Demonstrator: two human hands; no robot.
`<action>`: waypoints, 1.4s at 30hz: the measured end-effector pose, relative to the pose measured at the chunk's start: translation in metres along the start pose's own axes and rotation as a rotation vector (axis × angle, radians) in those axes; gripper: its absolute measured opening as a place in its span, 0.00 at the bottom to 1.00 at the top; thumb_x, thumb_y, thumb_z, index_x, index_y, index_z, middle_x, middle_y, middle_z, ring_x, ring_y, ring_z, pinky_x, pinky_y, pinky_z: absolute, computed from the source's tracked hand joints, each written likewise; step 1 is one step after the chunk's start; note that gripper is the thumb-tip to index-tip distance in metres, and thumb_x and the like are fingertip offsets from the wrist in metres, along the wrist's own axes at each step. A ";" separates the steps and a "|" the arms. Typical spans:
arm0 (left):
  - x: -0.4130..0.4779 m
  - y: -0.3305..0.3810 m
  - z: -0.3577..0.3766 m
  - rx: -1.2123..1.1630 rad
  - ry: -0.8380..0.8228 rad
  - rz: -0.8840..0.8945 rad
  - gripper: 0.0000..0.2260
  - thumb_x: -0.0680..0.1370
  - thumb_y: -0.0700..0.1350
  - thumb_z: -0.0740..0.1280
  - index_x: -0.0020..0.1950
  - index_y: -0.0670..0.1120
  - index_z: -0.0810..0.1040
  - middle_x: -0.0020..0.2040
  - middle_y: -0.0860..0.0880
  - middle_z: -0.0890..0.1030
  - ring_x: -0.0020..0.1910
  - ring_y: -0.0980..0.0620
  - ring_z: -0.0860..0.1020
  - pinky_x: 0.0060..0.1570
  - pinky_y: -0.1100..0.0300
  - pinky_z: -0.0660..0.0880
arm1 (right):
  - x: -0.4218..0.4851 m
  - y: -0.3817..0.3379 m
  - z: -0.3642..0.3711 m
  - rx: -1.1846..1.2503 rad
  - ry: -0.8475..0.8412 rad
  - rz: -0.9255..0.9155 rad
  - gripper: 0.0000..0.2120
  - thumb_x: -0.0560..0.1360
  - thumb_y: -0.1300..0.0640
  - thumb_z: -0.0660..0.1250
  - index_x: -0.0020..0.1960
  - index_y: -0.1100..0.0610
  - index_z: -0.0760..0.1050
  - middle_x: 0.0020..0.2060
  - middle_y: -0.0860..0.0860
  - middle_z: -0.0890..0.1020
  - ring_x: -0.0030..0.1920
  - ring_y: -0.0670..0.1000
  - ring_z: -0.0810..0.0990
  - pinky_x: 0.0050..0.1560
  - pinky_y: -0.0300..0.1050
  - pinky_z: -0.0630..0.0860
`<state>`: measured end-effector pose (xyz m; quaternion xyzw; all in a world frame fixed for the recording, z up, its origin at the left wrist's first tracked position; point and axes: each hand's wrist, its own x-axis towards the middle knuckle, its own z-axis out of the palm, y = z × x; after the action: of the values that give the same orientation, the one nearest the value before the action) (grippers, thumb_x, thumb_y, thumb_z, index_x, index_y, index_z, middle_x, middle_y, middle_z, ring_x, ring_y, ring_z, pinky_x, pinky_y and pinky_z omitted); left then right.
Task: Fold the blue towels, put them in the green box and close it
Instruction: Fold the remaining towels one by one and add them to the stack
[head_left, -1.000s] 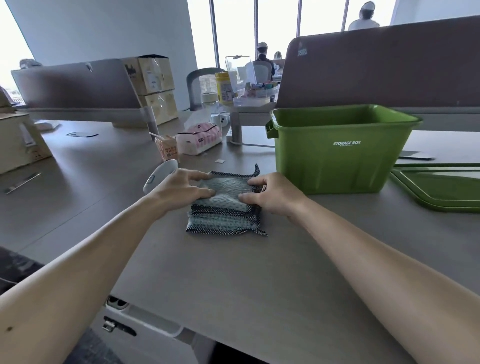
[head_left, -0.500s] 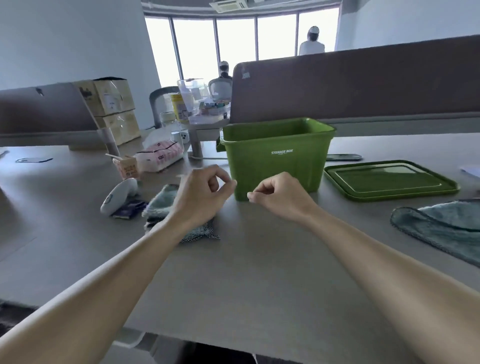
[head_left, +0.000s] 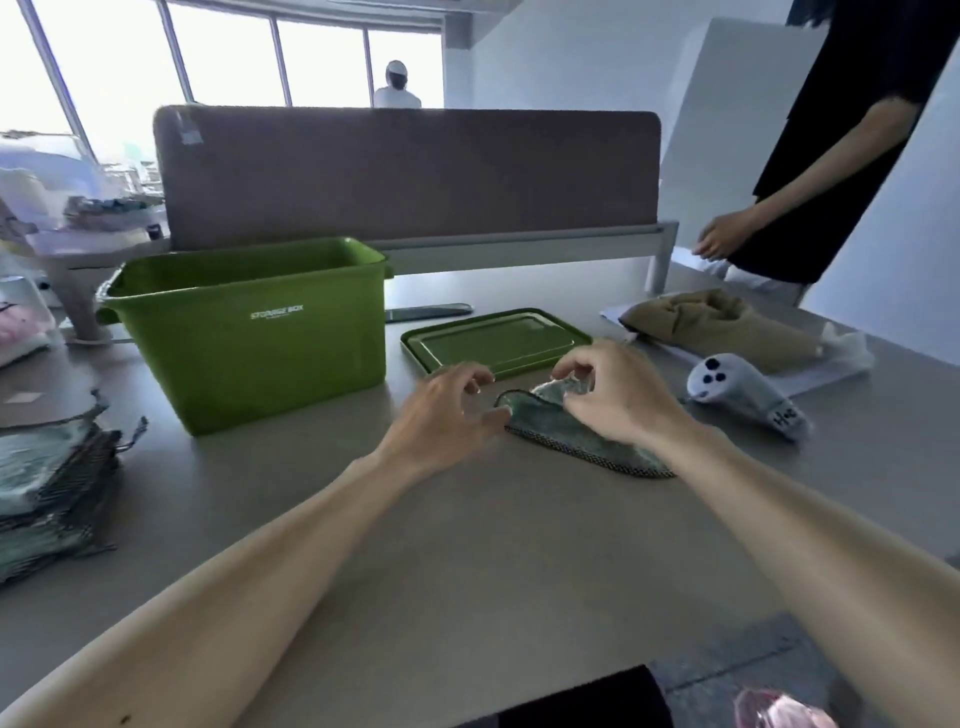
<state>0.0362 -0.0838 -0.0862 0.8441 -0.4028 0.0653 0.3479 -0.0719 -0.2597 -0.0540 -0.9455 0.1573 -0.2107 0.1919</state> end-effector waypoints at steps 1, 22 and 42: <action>0.006 0.004 0.008 0.005 -0.016 -0.006 0.21 0.76 0.56 0.70 0.67 0.52 0.73 0.59 0.54 0.76 0.49 0.56 0.74 0.52 0.61 0.70 | -0.001 0.013 -0.006 -0.060 -0.016 0.034 0.14 0.71 0.59 0.70 0.56 0.51 0.81 0.53 0.49 0.80 0.55 0.51 0.78 0.53 0.46 0.74; 0.015 -0.006 -0.009 -0.310 0.217 -0.049 0.12 0.84 0.48 0.59 0.47 0.43 0.74 0.32 0.51 0.70 0.28 0.56 0.63 0.29 0.61 0.61 | 0.006 -0.012 0.014 0.167 -0.319 -0.087 0.04 0.69 0.46 0.76 0.40 0.42 0.81 0.27 0.40 0.78 0.31 0.40 0.75 0.30 0.33 0.67; -0.043 -0.090 -0.116 -0.826 0.136 -0.466 0.13 0.83 0.49 0.62 0.41 0.45 0.76 0.32 0.50 0.80 0.27 0.56 0.78 0.29 0.65 0.75 | 0.051 -0.085 0.065 1.337 -0.543 -0.032 0.09 0.72 0.57 0.70 0.48 0.62 0.77 0.41 0.55 0.83 0.42 0.52 0.82 0.45 0.46 0.78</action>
<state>0.0924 0.0571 -0.0642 0.6969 -0.1716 -0.1249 0.6850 0.0203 -0.1849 -0.0541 -0.6468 -0.0723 -0.0223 0.7589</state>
